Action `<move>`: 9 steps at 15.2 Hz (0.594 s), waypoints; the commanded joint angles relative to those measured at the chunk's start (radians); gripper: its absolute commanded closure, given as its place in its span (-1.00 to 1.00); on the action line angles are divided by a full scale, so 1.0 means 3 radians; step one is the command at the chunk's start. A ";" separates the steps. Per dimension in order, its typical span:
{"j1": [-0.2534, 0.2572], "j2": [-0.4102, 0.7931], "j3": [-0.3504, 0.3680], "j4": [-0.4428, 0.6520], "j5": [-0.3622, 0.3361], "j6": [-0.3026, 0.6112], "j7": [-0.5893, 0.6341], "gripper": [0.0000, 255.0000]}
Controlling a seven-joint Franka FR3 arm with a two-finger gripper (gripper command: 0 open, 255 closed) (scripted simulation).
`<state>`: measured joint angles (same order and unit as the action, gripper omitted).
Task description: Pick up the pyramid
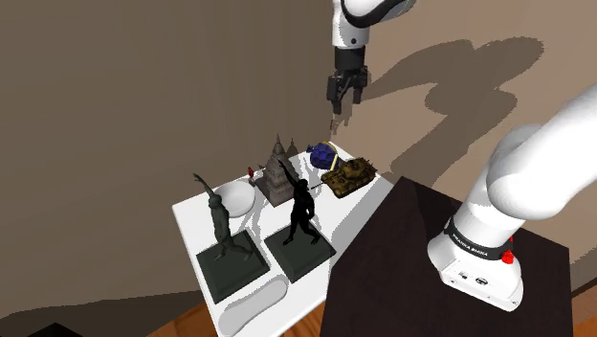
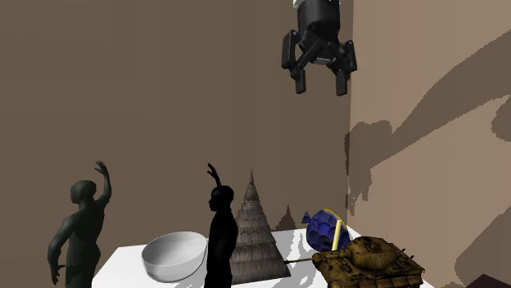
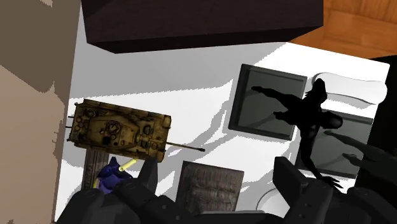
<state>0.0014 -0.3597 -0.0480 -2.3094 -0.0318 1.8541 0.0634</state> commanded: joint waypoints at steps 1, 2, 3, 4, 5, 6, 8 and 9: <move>0.0004 0.0265 0.0003 0.0097 0.0025 0.0165 0.0043 -1.00; 0.0006 0.0390 0.0005 0.0147 0.0036 0.0236 0.0065 -1.00; 0.0009 0.0516 0.0007 0.0202 0.0048 0.0305 0.0086 -1.00; 0.0011 0.0642 0.0008 0.0261 0.0060 0.0369 0.0106 -1.00; 0.0013 0.0770 0.0009 0.0324 0.0072 0.0430 0.0125 -1.00; 0.0015 0.0897 0.0010 0.0391 0.0084 0.0487 0.0143 -1.00; 0.0017 0.1154 0.0012 0.0540 0.0108 0.0590 0.0179 -1.00; 0.0018 0.1283 0.0013 0.0620 0.0121 0.0635 0.0196 -1.00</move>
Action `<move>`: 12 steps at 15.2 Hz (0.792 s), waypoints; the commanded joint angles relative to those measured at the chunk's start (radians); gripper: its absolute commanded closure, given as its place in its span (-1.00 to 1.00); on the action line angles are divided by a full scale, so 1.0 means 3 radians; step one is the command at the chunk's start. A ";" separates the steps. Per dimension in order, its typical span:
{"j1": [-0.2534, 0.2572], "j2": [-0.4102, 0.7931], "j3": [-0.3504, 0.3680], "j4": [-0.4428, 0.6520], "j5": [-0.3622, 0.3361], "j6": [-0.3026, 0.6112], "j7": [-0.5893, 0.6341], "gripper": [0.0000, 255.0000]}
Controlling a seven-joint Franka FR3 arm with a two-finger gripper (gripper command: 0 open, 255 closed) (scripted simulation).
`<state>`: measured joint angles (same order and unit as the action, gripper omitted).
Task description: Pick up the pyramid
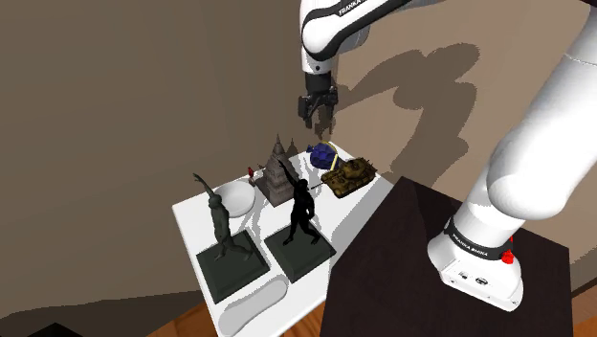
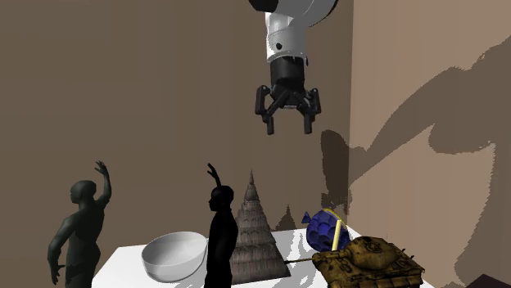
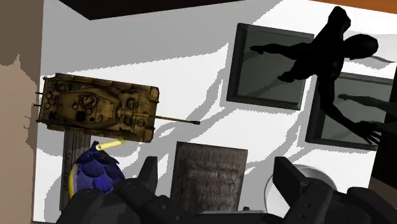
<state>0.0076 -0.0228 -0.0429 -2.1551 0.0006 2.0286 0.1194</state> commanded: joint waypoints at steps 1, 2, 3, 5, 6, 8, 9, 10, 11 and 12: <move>-0.0003 0.0289 -0.0003 0.0191 0.0025 0.0094 0.0025 -1.00; -0.0003 0.0418 -0.0002 0.0281 0.0038 0.0131 0.0041 -1.00; -0.0003 0.0548 -0.0002 0.0374 0.0051 0.0165 0.0056 -1.00; -0.0005 0.0809 0.0000 0.0576 0.0076 0.0218 0.0086 -1.00; -0.0006 0.0940 0.0000 0.0683 0.0089 0.0239 0.0101 -1.00; -0.0010 0.1204 0.0001 0.0913 0.0114 0.0268 0.0130 -1.00; -0.0012 0.1338 0.0002 0.1036 0.0126 0.0276 0.0144 -1.00; -0.0015 0.1472 0.0003 0.1164 0.0139 0.0279 0.0158 -1.00; -0.0019 0.1608 0.0003 0.1298 0.0151 0.0278 0.0173 -1.00; -0.0022 0.1745 0.0004 0.1438 0.0162 0.0272 0.0187 -1.00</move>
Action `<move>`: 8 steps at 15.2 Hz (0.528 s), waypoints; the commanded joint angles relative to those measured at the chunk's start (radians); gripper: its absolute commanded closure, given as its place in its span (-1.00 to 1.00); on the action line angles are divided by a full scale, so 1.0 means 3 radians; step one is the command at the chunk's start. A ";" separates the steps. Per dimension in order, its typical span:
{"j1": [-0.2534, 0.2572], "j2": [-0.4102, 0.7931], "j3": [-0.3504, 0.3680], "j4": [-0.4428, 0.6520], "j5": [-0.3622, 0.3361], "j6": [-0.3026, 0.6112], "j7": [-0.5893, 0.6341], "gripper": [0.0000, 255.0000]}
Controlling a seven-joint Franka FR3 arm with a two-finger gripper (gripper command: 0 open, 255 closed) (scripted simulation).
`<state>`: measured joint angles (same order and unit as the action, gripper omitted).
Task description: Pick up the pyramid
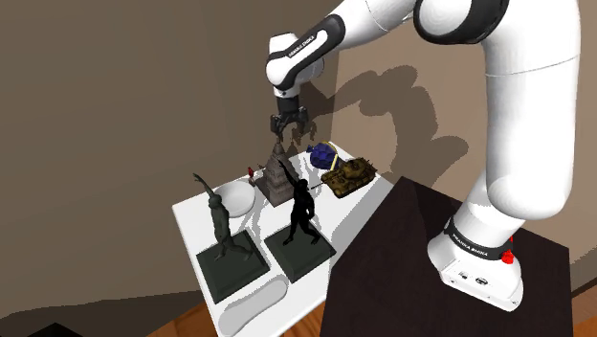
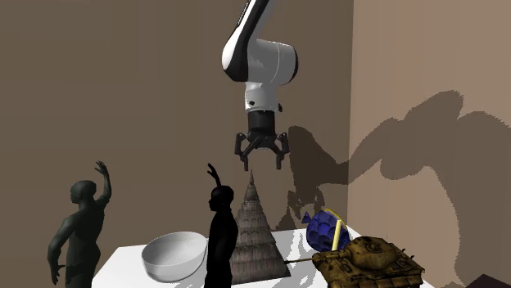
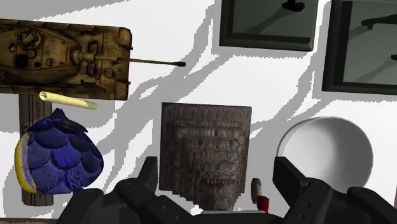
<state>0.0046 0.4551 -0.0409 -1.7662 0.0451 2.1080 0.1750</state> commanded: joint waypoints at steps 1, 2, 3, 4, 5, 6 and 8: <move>-0.0017 0.0291 -0.0002 0.0288 0.0025 -0.0003 0.0017 -1.00; -0.0022 0.0432 0.0000 0.0442 0.0036 -0.0019 0.0032 -1.00; -0.0027 0.0576 0.0000 0.0604 0.0046 -0.0040 0.0048 -1.00; -0.0032 0.0723 0.0001 0.0776 0.0056 -0.0067 0.0064 -1.00; -0.0039 0.0873 0.0002 0.0957 0.0066 -0.0100 0.0080 -1.00; -0.0045 0.1029 0.0003 0.1150 0.0075 -0.0140 0.0097 -1.00; -0.0060 0.1360 0.0005 0.1581 0.0092 -0.0245 0.0134 -1.00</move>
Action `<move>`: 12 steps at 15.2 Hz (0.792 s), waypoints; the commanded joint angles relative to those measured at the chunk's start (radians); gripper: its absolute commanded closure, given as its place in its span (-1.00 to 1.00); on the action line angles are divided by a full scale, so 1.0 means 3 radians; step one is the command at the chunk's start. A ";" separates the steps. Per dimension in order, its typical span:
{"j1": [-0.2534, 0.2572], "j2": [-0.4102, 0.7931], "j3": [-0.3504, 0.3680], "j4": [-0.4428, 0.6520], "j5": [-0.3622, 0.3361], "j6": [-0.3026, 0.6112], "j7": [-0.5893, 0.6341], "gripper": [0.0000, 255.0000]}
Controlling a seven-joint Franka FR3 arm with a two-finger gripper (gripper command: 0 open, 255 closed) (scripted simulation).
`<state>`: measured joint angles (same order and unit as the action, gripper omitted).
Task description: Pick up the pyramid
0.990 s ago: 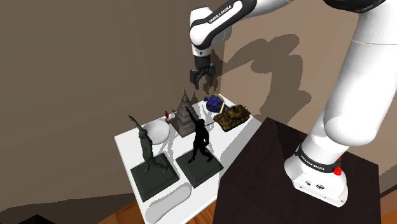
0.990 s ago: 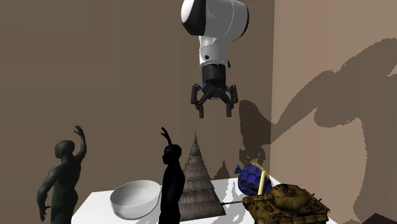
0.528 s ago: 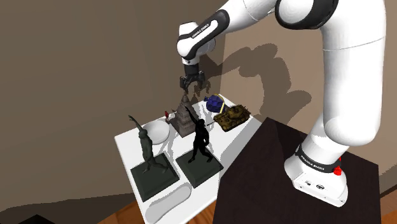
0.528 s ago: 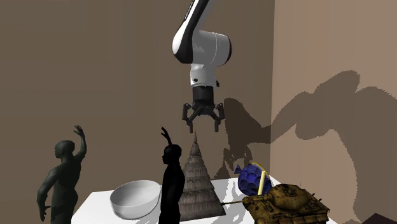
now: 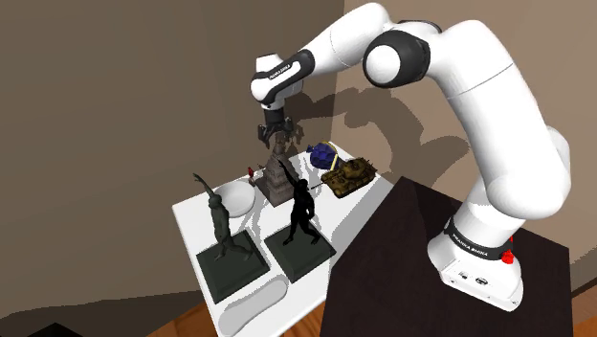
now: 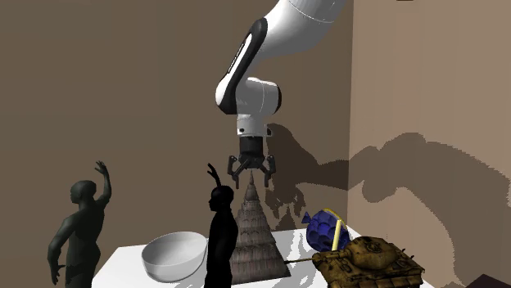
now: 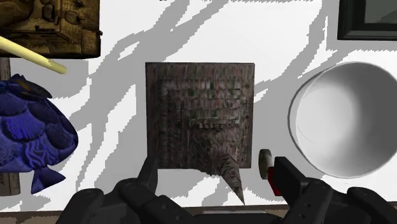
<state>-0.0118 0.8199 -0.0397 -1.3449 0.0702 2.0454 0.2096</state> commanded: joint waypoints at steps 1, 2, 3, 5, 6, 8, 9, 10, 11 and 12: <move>-0.0011 0.0265 0.0002 0.0341 0.0013 -0.0081 0.0032 -1.00; -0.0012 0.0292 0.0003 0.0343 0.0014 -0.0055 0.0031 -1.00; -0.0012 0.0320 0.0004 0.0346 0.0015 -0.0030 0.0030 -1.00; -0.0013 0.0378 0.0005 0.0355 0.0017 0.0019 0.0027 -1.00; -0.0014 0.0406 0.0006 0.0358 0.0018 0.0043 0.0026 -1.00; -0.0015 0.0467 0.0008 0.0373 0.0020 0.0089 0.0024 -1.00; -0.0015 0.0486 0.0009 0.0379 0.0021 0.0102 0.0024 -1.00; -0.0015 0.0486 0.0009 0.0380 0.0021 0.0101 0.0024 -1.00; -0.0017 0.0484 0.0008 0.0371 0.0021 0.0108 0.0020 1.00; -0.0018 0.0478 0.0008 0.0363 0.0021 0.0110 0.0020 1.00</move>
<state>-0.0172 0.9619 -0.0374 -1.2359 0.0764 2.0784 0.2156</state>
